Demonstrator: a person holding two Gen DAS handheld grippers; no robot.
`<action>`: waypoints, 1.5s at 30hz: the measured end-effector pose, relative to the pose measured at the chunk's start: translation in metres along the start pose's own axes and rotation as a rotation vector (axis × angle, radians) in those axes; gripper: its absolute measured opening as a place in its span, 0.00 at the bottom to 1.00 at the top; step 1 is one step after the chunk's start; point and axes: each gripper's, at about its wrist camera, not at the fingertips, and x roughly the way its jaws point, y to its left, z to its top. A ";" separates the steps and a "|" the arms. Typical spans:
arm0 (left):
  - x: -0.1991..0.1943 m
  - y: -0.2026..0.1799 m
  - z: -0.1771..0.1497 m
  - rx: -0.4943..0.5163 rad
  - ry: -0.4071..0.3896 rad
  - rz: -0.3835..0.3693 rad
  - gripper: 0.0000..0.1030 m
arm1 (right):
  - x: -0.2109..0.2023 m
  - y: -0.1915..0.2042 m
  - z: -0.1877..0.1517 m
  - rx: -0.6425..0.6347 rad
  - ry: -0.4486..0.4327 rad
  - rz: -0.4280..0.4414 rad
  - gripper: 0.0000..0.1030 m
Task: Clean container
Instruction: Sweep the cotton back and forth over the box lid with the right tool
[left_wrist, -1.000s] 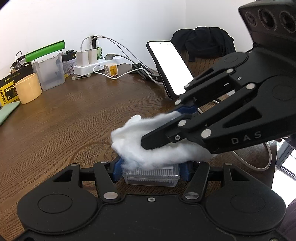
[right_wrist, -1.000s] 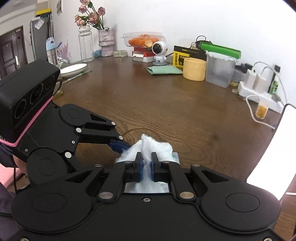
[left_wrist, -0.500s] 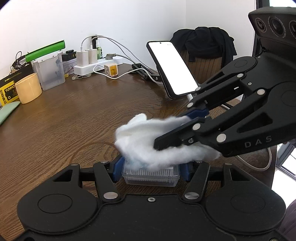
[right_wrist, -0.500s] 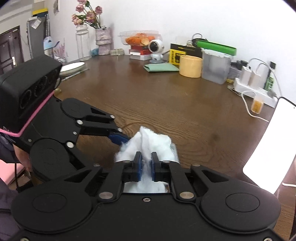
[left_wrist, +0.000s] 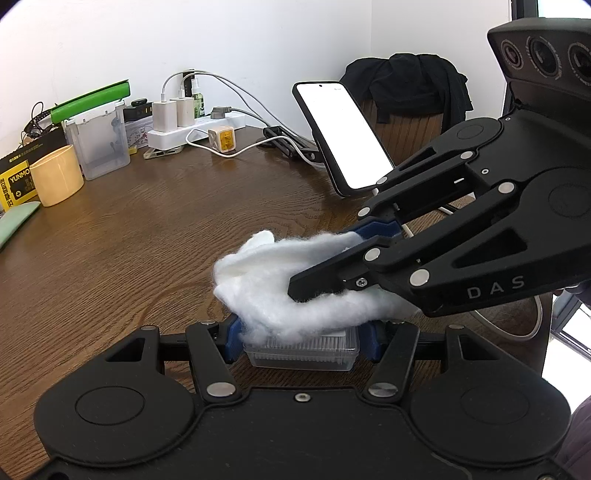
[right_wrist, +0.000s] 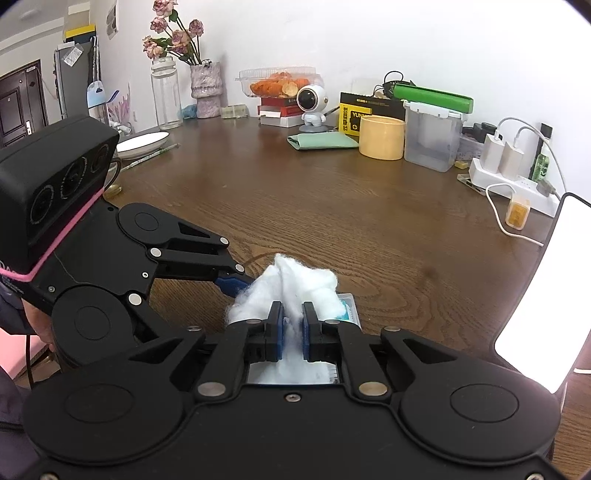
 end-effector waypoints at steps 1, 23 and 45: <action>0.000 0.000 0.000 0.000 0.000 0.000 0.57 | 0.000 0.000 0.000 0.000 -0.001 0.000 0.11; -0.001 0.000 -0.001 0.001 0.000 -0.001 0.57 | -0.001 0.003 -0.002 0.037 -0.012 0.003 0.07; -0.001 -0.001 -0.001 0.000 0.000 -0.001 0.57 | -0.005 0.000 -0.005 0.054 0.002 0.010 0.09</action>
